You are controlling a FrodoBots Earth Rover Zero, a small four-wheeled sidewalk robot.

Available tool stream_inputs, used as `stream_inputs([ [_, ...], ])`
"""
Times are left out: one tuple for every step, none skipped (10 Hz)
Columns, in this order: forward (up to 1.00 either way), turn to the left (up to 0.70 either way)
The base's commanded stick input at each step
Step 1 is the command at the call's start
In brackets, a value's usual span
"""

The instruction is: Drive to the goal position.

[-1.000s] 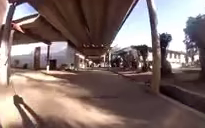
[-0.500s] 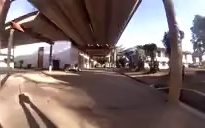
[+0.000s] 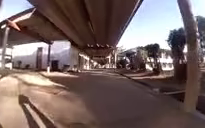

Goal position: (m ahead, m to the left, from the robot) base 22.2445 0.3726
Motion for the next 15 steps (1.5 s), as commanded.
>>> stream_inputs([
  [0.85, 0.0],
  [0.85, 0.0],
  [0.85, 0.0],
  [0.85, 0.0],
  [0.85, 0.0],
  [0.85, 0.0],
  [0.85, 0.05],
  [0.85, 0.21],
  [0.85, 0.31],
  [0.85, 0.13],
  [0.85, 0.0],
  [0.85, 0.0],
  [0.85, 0.0],
  [0.85, 0.0],
  [0.85, 0.0],
])
